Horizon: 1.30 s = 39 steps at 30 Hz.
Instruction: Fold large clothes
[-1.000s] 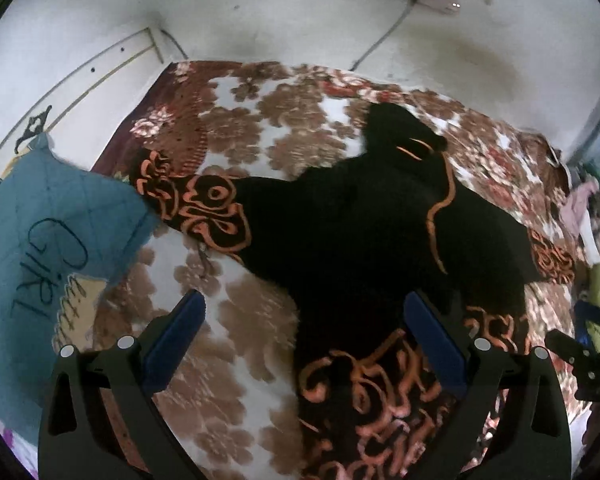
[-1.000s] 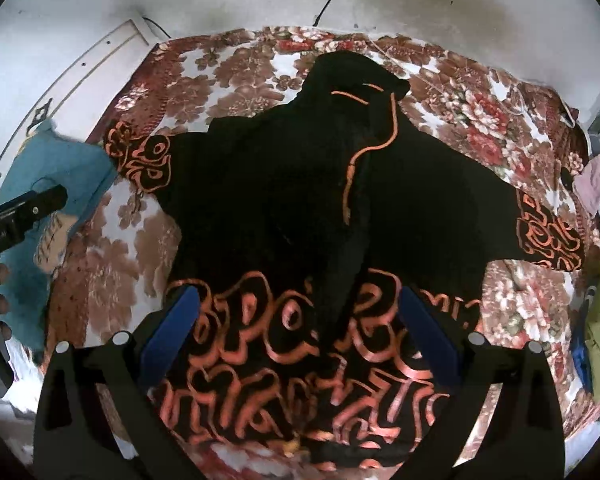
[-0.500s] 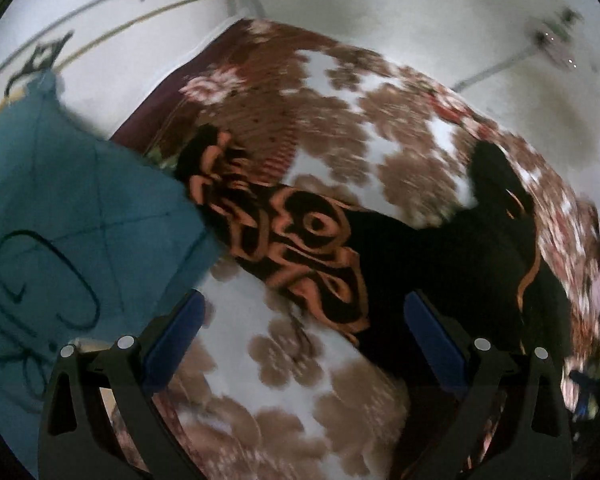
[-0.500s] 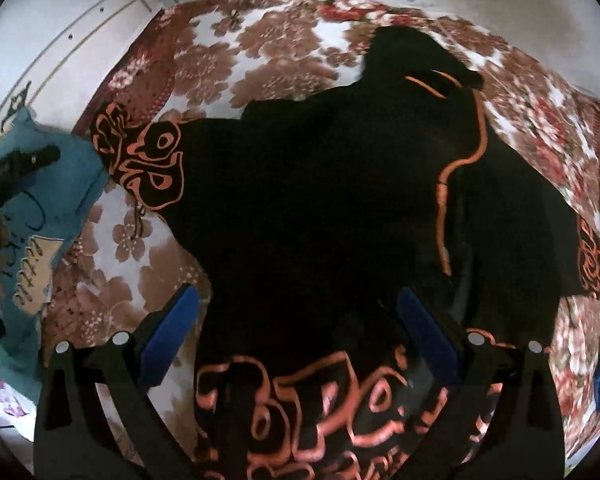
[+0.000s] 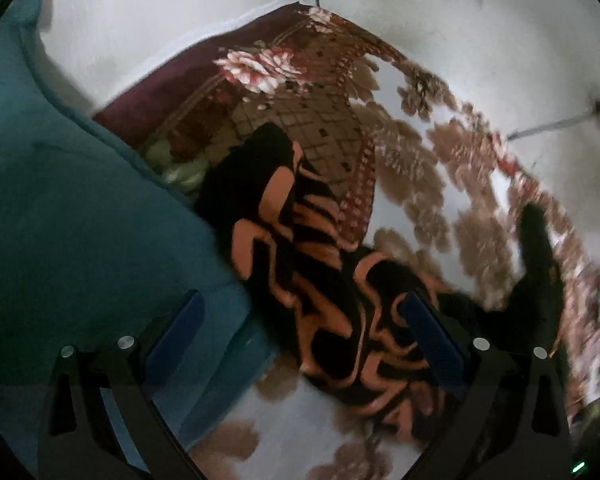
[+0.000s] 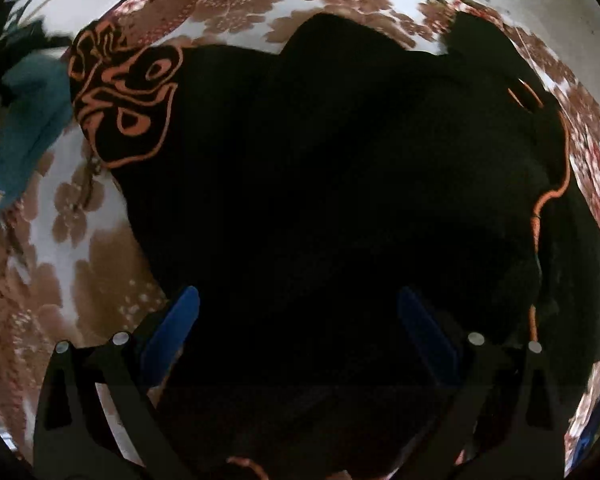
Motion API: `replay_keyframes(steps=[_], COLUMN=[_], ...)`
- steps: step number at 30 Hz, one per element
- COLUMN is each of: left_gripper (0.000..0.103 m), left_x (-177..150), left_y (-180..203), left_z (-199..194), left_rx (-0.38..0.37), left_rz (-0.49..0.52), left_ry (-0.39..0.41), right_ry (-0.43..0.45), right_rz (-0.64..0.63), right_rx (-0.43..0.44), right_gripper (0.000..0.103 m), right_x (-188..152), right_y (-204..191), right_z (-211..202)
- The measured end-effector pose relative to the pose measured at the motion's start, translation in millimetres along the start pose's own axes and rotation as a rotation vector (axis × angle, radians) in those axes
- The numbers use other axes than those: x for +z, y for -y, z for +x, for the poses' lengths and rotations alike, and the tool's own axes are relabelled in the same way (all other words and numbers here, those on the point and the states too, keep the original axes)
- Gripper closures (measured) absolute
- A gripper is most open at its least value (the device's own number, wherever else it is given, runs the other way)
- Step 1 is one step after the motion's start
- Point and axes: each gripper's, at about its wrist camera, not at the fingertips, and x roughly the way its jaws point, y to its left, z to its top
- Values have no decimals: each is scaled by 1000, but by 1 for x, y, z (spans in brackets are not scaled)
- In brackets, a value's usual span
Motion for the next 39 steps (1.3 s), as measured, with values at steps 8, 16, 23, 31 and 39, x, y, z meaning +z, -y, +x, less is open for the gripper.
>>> replay_keyframes(steps=[8,16,23,31,39], left_gripper=[31,30,54,89,90], left_x=[22,31,30,28,32], left_y=[-6,-19,-19,-9,40], left_z=[29,41,53,48,-6], left_rx=[47,165,203,207,163], left_rz=[35,22,36,142,213], left_ry=[39,24,37,19,119], right_ry=[88,82,85,121,206], right_rz=[-14,-12,-19,-38,-138], right_rx=[36,32,35,22,-159], right_gripper=[5,5,4,5,5], right_x=[13,12,8,4,0], right_y=[-10,-12,-13,-16,-29], right_z=[14,37,50,47,2])
